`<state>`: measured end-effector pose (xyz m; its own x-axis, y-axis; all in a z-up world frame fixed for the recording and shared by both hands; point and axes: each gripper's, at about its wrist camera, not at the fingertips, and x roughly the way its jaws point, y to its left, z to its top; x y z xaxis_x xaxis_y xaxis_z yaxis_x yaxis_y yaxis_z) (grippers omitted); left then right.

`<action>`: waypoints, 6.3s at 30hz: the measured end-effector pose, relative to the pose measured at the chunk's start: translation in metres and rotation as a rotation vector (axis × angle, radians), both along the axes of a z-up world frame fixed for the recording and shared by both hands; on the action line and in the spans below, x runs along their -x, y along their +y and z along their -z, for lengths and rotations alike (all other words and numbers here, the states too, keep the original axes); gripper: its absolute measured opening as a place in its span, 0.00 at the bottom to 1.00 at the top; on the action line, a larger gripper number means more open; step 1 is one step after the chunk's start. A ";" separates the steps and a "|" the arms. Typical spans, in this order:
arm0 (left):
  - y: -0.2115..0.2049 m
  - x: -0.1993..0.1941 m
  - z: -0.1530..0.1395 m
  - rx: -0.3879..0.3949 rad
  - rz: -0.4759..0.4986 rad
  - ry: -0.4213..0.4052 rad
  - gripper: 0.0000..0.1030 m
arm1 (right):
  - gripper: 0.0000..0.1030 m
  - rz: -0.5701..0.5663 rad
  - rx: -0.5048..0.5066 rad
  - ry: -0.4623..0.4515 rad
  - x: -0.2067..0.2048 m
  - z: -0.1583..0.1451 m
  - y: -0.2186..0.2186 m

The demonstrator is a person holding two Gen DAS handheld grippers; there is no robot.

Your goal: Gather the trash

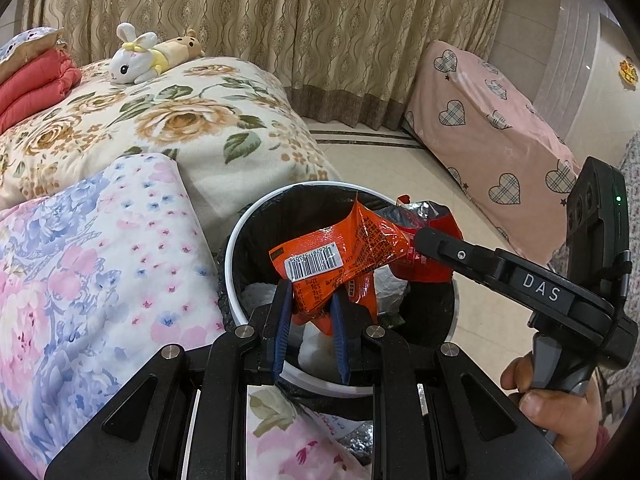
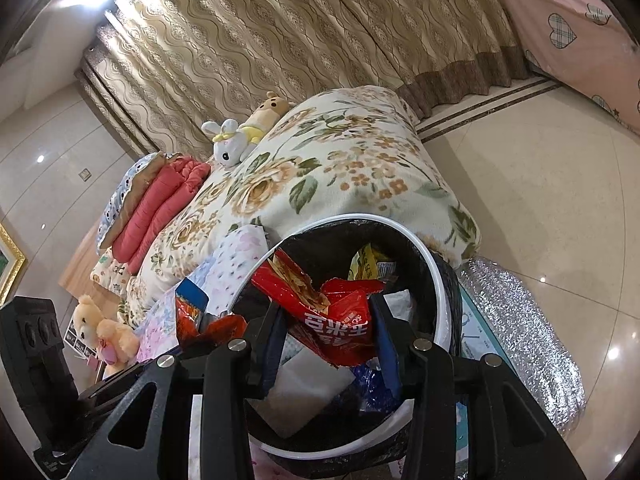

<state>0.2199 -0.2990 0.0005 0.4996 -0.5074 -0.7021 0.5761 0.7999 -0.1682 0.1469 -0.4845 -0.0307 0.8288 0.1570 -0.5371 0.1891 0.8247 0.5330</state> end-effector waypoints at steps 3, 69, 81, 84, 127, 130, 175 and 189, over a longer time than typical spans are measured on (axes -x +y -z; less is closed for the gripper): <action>0.000 -0.001 0.000 -0.004 0.001 -0.002 0.17 | 0.41 0.000 -0.001 0.000 0.000 0.000 0.000; 0.156 0.115 0.007 0.153 -0.256 -0.042 0.59 | 0.92 -0.057 0.104 -0.112 0.090 -0.022 0.109; 0.207 0.172 -0.015 0.135 -0.372 -0.322 0.84 | 1.00 -0.043 0.418 -0.252 0.126 -0.030 0.180; 0.216 0.184 -0.018 0.120 -0.426 -0.407 0.93 | 1.00 -0.023 0.458 -0.292 0.132 -0.030 0.189; 0.237 0.197 -0.002 0.026 -0.571 -0.494 1.00 | 1.00 -0.046 0.519 -0.326 0.139 -0.009 0.214; 0.237 0.197 -0.002 0.028 -0.571 -0.497 1.00 | 1.00 -0.047 0.518 -0.326 0.139 -0.009 0.215; 0.232 0.199 0.003 0.025 -0.559 -0.491 1.00 | 1.00 -0.056 0.483 -0.330 0.143 -0.012 0.217; 0.231 0.195 0.005 0.025 -0.552 -0.472 1.00 | 1.00 -0.058 0.454 -0.315 0.145 -0.012 0.219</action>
